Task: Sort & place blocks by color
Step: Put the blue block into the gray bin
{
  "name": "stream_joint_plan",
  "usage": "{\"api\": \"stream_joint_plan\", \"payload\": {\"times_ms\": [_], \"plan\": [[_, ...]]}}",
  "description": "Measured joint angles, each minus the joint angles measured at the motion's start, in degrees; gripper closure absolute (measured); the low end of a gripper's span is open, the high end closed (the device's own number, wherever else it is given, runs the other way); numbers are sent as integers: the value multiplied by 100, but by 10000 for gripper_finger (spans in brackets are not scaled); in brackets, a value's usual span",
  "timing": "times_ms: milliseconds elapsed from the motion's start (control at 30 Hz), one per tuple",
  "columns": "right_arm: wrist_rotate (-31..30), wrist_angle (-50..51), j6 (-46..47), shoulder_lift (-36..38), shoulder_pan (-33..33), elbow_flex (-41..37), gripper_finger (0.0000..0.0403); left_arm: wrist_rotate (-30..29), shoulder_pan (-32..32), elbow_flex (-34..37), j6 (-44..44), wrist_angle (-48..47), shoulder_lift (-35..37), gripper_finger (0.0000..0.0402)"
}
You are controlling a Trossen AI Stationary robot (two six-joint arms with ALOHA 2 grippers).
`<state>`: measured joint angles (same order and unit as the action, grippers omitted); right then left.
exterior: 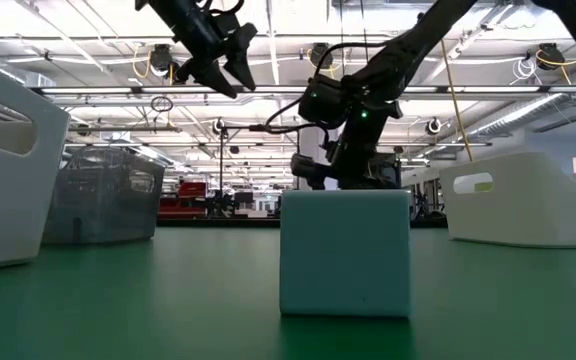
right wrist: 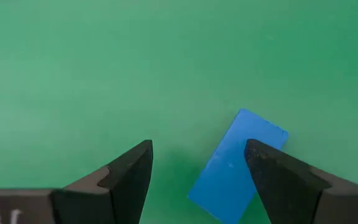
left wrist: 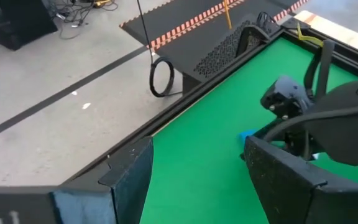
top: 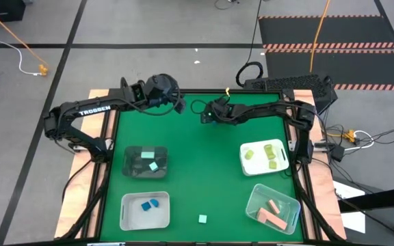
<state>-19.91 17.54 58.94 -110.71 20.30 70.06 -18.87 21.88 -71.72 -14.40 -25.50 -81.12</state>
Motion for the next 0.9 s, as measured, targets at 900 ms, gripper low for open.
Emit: {"api": "stream_joint_plan", "payload": {"times_ms": [900], "plan": [[-579,611,-96,538,-204,-26,193,109,130,0,40,-261,0,151]]}}
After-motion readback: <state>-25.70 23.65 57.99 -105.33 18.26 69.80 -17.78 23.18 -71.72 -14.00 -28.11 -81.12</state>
